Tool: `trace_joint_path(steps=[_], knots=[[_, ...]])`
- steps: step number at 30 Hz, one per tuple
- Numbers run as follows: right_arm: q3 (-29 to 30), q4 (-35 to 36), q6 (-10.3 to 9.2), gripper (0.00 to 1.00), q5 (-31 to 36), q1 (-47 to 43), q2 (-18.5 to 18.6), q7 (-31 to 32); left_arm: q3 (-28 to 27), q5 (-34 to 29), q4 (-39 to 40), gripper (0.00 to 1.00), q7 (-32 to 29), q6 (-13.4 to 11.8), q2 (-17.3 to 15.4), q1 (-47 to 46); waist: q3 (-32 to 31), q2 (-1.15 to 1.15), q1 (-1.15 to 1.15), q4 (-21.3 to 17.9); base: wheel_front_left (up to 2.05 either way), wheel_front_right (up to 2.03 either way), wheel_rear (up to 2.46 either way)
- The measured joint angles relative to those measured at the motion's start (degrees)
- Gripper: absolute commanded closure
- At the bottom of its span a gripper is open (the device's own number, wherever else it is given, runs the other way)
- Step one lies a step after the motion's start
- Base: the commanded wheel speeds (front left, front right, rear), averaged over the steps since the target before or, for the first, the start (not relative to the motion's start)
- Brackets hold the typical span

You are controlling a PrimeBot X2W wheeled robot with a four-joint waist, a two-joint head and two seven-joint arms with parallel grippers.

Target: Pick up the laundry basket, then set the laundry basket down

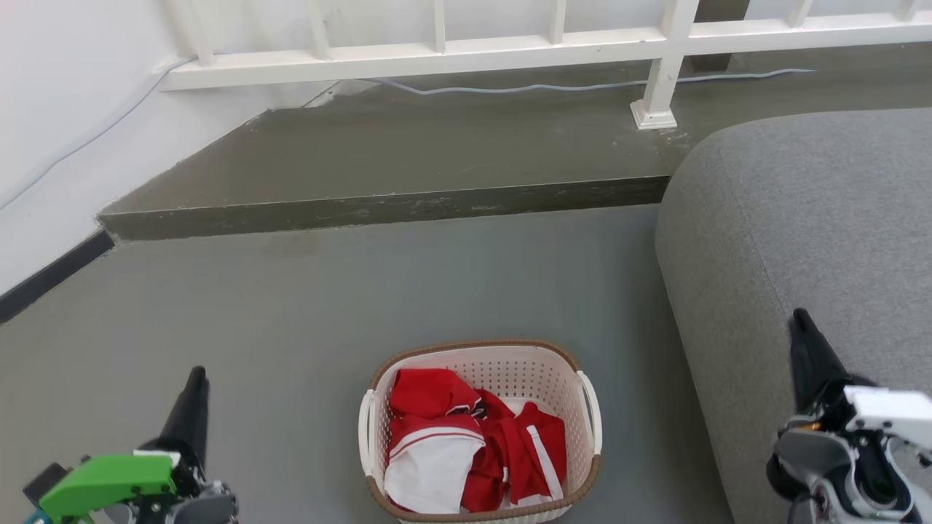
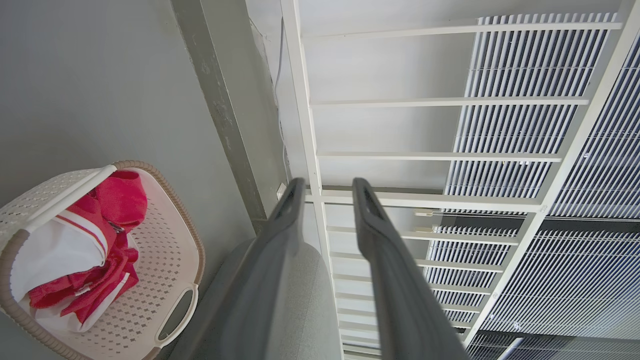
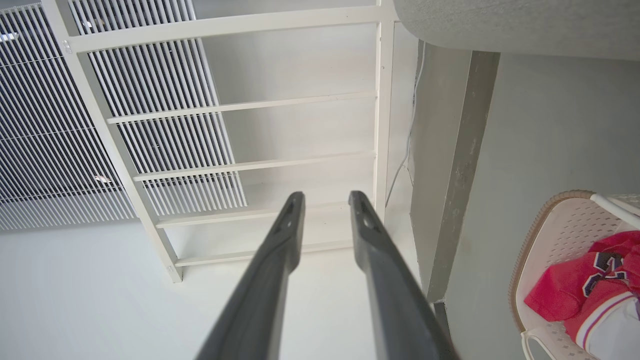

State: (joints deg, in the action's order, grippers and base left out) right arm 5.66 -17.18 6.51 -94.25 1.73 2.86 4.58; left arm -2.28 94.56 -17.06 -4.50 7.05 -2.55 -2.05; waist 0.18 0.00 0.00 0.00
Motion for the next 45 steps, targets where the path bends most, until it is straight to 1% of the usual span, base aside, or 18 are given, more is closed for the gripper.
trace_joint_path(steps=[11,16,21,25,26,31,33,35,37,39,45], knots=[[-0.3,0.1,0.0,0.0,1.2,-0.5,-0.2,-1.0,0.4,0.0,0.7,0.0,0.6,0.0,0.1,0.3,-0.1,0.0,0.0,0.1,0.0,0.0,0.0],[-0.8,0.4,0.0,0.0,3.4,-0.4,-0.1,-2.1,0.8,-1.8,1.3,0.0,1.5,0.0,0.1,0.2,-0.1,0.0,0.0,0.1,0.0,0.0,0.0],[-1.6,0.8,0.01,0.0,6.8,-0.2,1.0,-3.2,1.5,-3.9,2.2,0.0,2.7,0.0,-0.2,0.1,-0.2,0.0,0.0,0.2,0.0,0.0,0.0],[-2.9,1.3,0.01,0.0,10.5,0.2,2.1,-4.1,2.4,-7.3,2.9,0.0,4.1,0.0,-0.8,-0.3,-0.2,0.0,0.0,0.2,0.0,0.0,0.0],[-3.5,1.5,0.01,0.0,12.8,0.2,2.8,-4.6,2.7,-9.1,3.1,0.0,4.6,0.0,-1.4,-0.6,-0.2,0.0,0.0,0.2,0.0,0.0,0.0],[-5.3,2.0,-0.08,0.0,18.6,0.8,4.2,-5.6,4.2,-15.0,3.6,0.0,5.6,-0.1,-3.1,-1.0,-0.3,0.0,0.0,0.2,0.0,0.0,0.0],[-5.9,2.1,-0.63,0.0,20.9,1.4,4.7,-6.1,4.7,-17.6,4.2,0.0,6.1,-0.2,-3.8,-1.3,-0.3,0.0,0.0,0.2,0.0,0.0,0.0],[-6.5,2.4,-0.77,0.0,23.0,1.5,5.0,-6.1,5.1,-19.4,4.5,0.0,6.5,-0.6,-4.2,-1.5,-0.4,0.0,0.0,0.2,0.0,0.0,0.0],[-7.2,2.6,-1.63,0.0,25.5,1.6,5.5,-6.6,5.9,-22.0,4.8,0.0,6.7,-1.1,-4.4,-1.5,-0.4,0.0,0.0,0.2,0.0,0.0,0.0],[-7.6,2.6,-1.72,0.0,26.4,1.6,5.7,-6.8,6.2,-22.7,4.9,0.0,6.9,-1.2,-4.4,-1.5,-0.5,0.0,0.0,0.2,0.0,0.0,0.0],[-9.7,3.0,-3.11,0.0,32.5,1.9,6.5,-8.0,8.2,-29.4,5.7,0.0,8.2,-2.6,-5.6,-1.6,-0.7,0.0,0.0,0.3,0.0,0.0,0.0]])
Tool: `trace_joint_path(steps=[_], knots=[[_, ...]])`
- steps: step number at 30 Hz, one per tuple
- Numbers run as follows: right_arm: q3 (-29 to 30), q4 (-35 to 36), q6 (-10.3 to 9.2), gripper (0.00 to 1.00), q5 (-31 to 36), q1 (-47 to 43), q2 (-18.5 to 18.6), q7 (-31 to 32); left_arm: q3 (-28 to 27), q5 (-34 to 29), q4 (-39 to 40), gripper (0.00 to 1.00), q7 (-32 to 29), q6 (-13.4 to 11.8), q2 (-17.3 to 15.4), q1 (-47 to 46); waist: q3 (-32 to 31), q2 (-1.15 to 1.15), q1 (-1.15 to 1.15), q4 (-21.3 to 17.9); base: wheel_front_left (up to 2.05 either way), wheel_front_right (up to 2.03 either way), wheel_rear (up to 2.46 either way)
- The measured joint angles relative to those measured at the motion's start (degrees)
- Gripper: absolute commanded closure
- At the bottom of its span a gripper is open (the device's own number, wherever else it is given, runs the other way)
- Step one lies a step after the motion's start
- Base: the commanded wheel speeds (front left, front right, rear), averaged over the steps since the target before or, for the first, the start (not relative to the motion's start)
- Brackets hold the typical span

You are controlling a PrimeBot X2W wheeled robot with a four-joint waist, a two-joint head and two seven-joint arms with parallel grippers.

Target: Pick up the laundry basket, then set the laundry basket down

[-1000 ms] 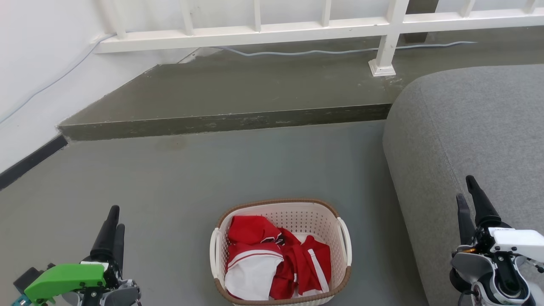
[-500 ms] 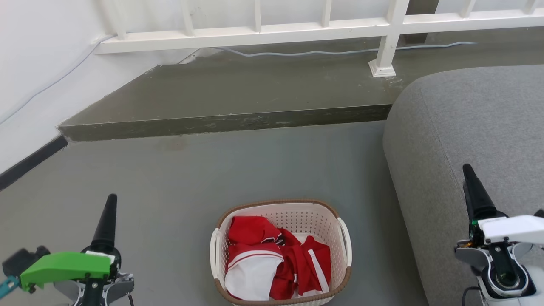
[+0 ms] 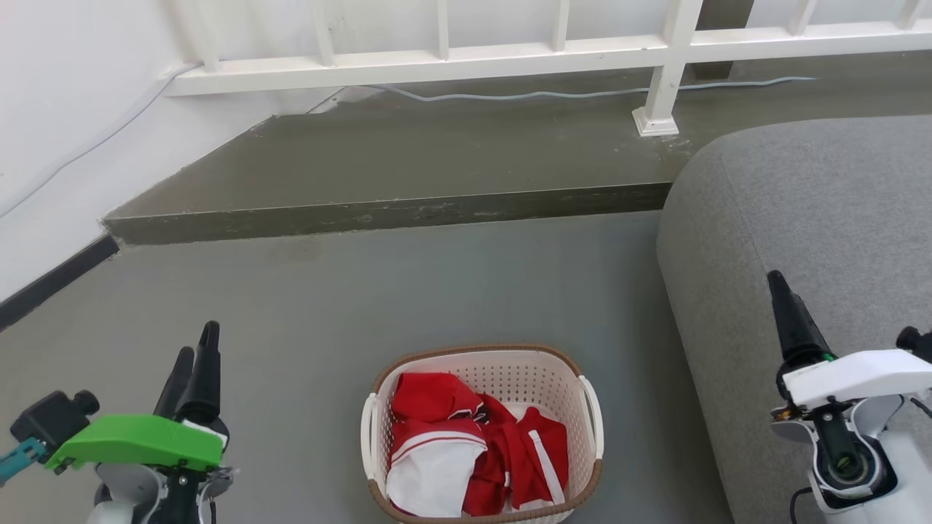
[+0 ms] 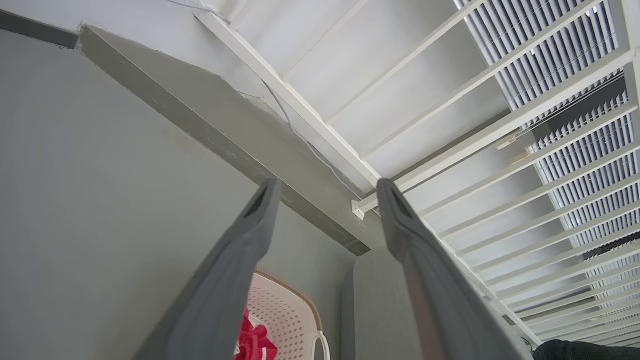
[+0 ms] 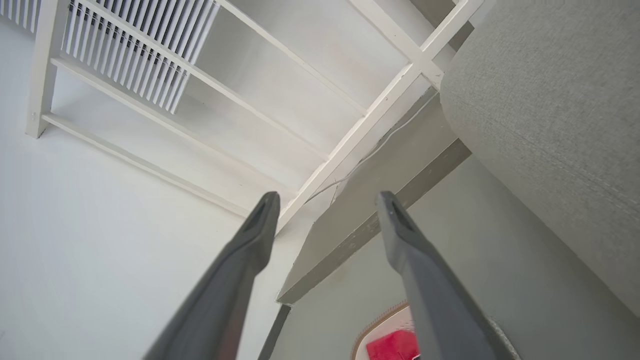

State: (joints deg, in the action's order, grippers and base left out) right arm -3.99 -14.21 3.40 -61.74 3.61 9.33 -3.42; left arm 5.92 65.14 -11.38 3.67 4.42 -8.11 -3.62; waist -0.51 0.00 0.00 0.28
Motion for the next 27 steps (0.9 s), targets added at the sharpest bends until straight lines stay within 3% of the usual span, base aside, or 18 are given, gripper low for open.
trace_joint_path(steps=[10,27], knots=[[-3.7,0.0,-2.04,0.0,9.4,0.1,1.0,-1.8,3.9,-11.6,1.1,0.0,1.7,-2.5,-1.8,-0.3,-0.2,0.0,0.0,0.2,0.0,0.0,0.0],[-7.9,-0.5,-4.61,0.0,23.5,0.1,1.6,-5.0,8.4,-26.4,1.9,0.0,5.0,-6.0,-2.0,-0.2,-0.4,0.0,0.0,0.1,0.0,0.0,0.0]])
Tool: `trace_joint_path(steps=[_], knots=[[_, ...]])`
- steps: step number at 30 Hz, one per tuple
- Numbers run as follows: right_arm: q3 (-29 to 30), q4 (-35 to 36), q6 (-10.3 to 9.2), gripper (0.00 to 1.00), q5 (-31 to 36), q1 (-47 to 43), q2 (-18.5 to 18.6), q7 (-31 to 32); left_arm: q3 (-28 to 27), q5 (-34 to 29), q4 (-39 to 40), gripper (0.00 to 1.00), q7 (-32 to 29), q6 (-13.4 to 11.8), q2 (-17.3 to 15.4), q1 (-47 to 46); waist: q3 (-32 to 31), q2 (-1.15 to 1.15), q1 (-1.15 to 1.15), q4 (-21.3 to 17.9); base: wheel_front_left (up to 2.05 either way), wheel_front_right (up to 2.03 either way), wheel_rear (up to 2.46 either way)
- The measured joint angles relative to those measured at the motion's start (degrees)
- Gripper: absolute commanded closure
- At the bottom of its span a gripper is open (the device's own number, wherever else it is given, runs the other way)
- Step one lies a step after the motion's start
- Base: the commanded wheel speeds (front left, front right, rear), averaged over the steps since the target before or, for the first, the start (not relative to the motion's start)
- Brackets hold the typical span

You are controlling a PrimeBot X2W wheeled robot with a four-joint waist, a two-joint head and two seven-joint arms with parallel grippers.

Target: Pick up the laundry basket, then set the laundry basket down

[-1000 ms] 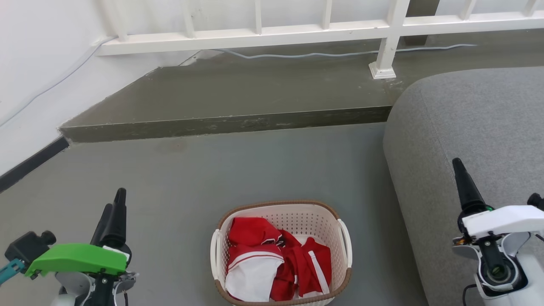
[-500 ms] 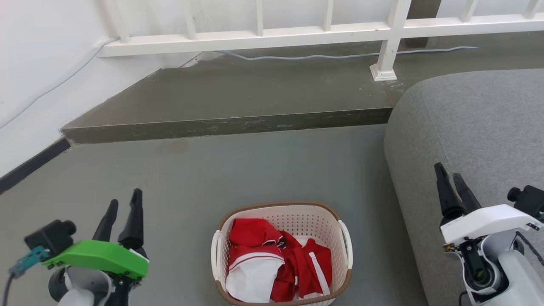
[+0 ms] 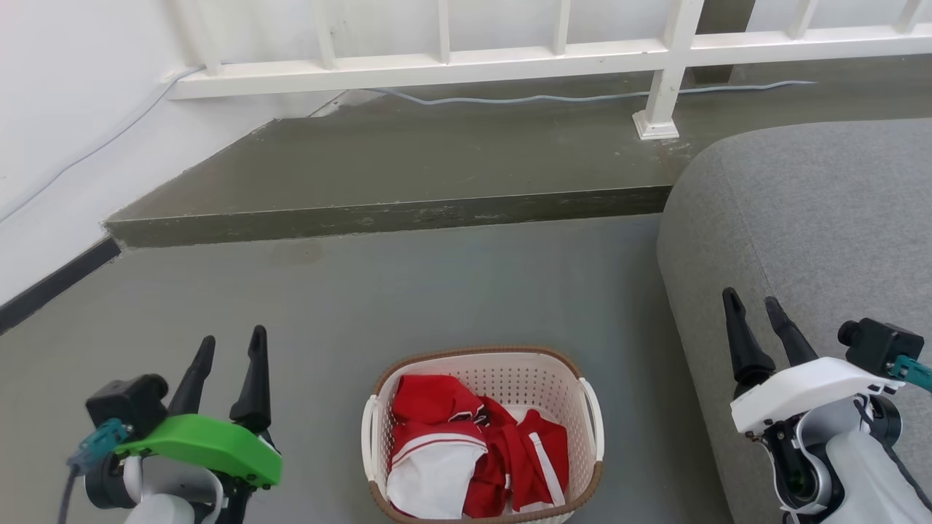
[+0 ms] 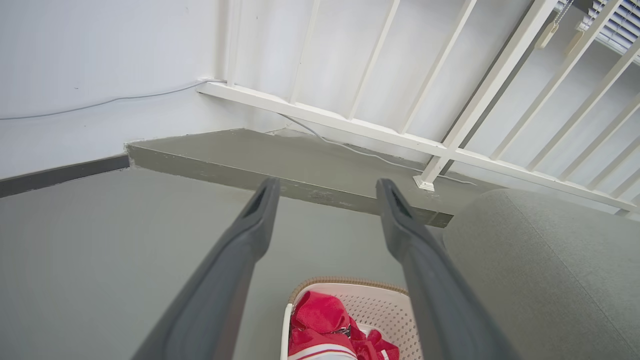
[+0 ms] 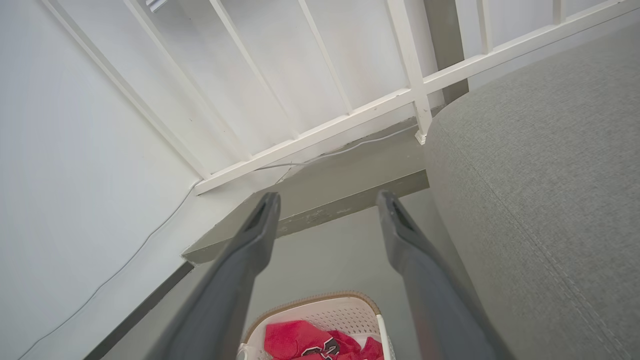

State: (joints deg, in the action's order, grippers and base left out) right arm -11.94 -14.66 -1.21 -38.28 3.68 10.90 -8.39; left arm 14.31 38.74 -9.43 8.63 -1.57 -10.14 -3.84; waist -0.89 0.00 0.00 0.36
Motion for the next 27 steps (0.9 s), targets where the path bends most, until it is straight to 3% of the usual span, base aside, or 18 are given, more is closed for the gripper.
trace_joint_path(steps=[27], knots=[[-3.1,-0.5,-4.12,0.0,18.1,-0.1,-0.1,-4.9,3.4,-19.0,-1.8,0.0,3.0,-4.0,0.0,0.2,-0.4,0.0,0.0,-0.2,0.0,0.0,0.0]])
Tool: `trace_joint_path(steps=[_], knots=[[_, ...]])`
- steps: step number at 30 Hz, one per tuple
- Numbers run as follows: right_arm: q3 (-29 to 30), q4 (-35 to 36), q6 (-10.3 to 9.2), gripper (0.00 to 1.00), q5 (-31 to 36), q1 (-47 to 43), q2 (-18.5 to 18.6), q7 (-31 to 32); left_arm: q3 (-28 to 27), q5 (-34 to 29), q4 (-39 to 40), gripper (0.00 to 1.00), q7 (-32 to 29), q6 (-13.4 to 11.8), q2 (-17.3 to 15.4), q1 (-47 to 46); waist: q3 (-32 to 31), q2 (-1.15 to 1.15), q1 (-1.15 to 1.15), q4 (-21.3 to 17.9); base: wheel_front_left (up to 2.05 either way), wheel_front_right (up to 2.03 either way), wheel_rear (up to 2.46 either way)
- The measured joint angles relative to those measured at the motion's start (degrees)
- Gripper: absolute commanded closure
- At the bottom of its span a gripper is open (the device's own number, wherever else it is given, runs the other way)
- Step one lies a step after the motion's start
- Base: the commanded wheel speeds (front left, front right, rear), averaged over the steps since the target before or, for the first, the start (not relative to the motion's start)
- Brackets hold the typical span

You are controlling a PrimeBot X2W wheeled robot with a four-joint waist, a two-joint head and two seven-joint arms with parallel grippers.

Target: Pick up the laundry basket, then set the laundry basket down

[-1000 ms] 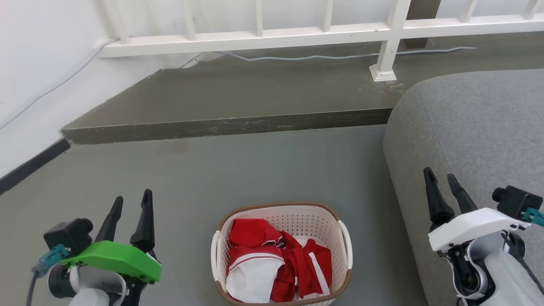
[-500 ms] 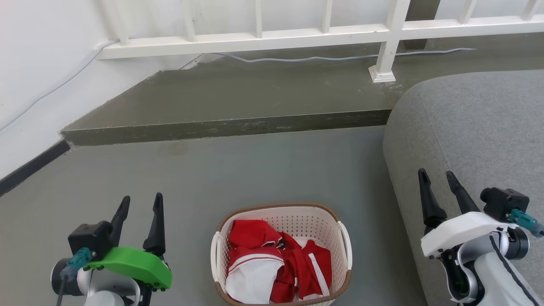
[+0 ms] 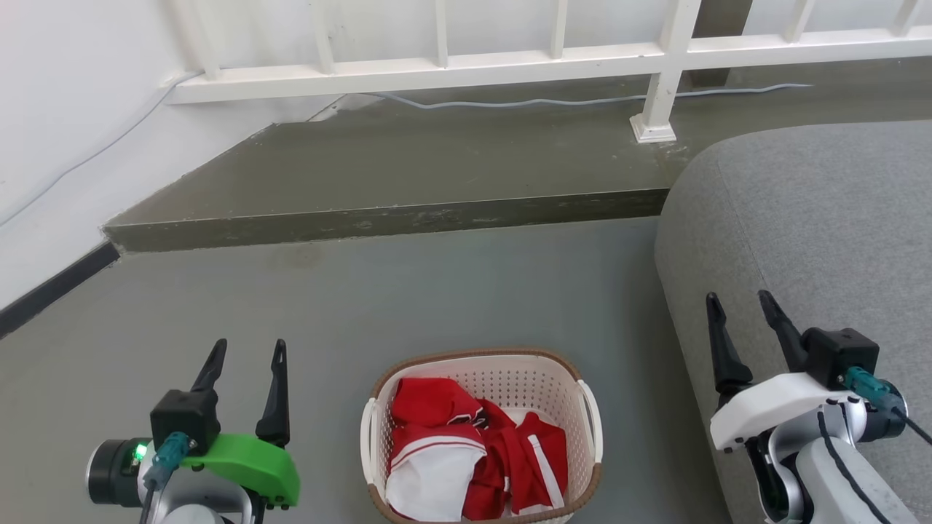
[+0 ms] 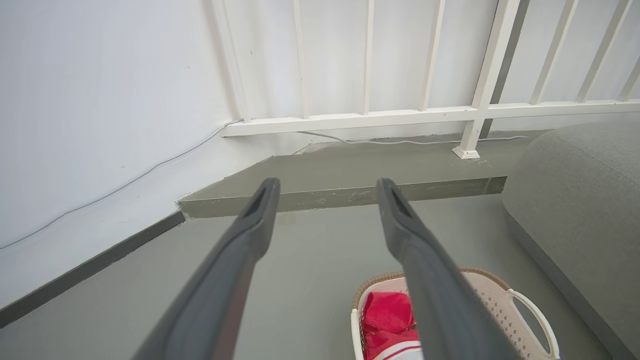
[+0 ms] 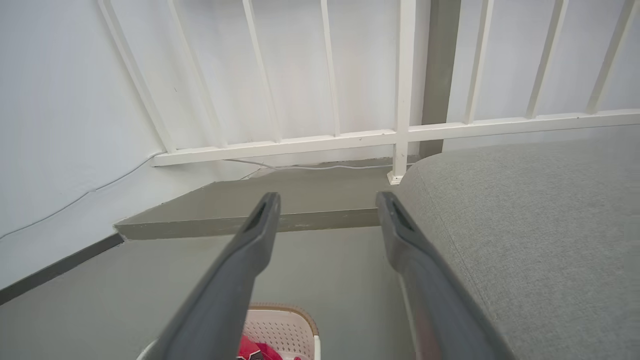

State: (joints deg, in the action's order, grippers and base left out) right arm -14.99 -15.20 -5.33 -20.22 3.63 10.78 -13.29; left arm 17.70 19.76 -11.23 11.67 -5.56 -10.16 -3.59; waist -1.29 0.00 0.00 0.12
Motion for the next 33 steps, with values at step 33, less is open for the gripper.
trace_joint_path(steps=[33], knots=[[-0.2,-2.0,0.2,0.0,3.1,-0.3,-0.5,-0.9,-0.5,-3.3,-1.5,0.0,0.0,-1.0,0.6,0.1,0.7,0.0,0.0,0.3,0.0,0.0,0.0]])
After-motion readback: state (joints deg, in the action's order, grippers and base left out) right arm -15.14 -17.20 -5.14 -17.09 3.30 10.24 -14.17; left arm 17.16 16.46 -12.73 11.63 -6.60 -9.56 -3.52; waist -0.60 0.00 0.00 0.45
